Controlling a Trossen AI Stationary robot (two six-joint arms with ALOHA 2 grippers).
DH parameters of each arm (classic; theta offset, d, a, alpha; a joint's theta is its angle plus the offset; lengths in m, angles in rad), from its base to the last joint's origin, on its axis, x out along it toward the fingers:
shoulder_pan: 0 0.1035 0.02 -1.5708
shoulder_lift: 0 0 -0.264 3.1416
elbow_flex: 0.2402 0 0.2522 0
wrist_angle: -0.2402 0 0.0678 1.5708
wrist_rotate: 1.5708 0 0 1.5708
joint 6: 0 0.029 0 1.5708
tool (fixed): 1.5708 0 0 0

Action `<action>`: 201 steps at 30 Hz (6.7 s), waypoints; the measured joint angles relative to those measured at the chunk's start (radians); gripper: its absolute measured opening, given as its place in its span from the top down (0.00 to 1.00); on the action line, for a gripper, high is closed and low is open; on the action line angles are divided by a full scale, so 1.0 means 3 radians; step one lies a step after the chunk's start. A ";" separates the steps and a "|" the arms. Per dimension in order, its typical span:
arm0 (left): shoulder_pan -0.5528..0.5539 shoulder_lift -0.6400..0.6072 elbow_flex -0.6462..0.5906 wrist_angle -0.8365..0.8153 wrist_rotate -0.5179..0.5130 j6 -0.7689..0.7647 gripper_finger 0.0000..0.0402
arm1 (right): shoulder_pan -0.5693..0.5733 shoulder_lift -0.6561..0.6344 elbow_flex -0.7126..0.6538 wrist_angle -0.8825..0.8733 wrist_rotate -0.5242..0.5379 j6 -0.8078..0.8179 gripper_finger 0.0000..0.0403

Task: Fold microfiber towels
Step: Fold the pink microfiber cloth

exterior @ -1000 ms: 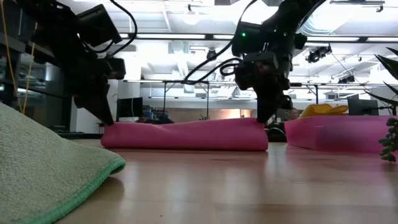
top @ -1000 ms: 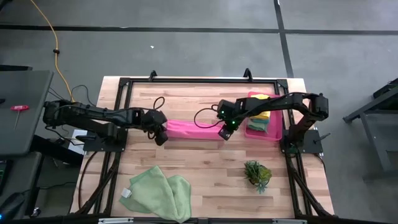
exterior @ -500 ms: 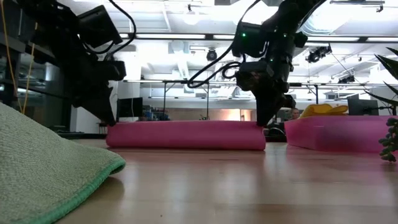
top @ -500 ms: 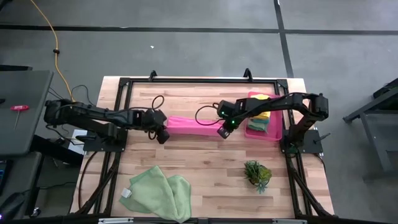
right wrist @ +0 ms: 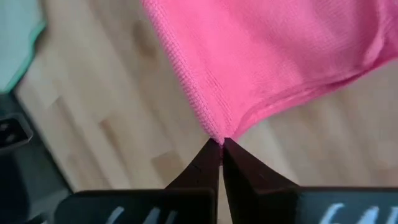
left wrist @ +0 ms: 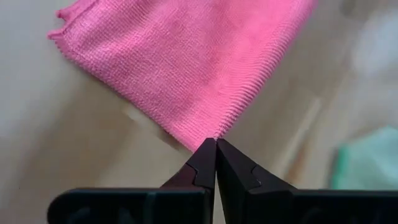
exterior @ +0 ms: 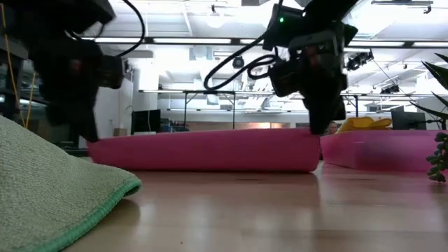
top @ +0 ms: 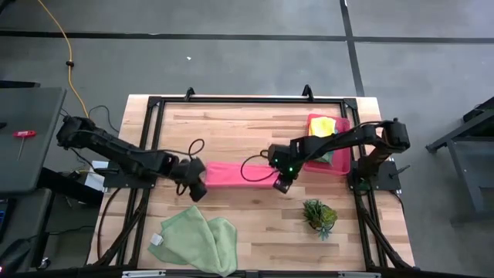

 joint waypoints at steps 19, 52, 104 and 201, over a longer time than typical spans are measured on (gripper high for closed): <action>-0.0029 0.0005 0.0001 -0.0003 -0.0557 -0.0259 1.00 | -0.0130 0.0000 0.0000 0.0028 0.0435 0.0218 1.00; -0.0534 -0.0062 0.0146 0.0205 -0.0307 -0.0740 1.00 | 0.0160 -0.0042 0.0000 -0.0047 -0.0168 0.0395 1.00; -0.0239 0.0406 0.0142 0.0192 -0.0762 -0.0384 0.85 | 0.0139 -0.0042 0.0000 -0.0235 0.0839 0.1084 0.76; -0.0522 -0.0135 -0.0872 0.1748 -0.0384 -0.0647 0.52 | 0.0512 -0.0514 -0.0657 0.0608 0.1327 0.2929 0.53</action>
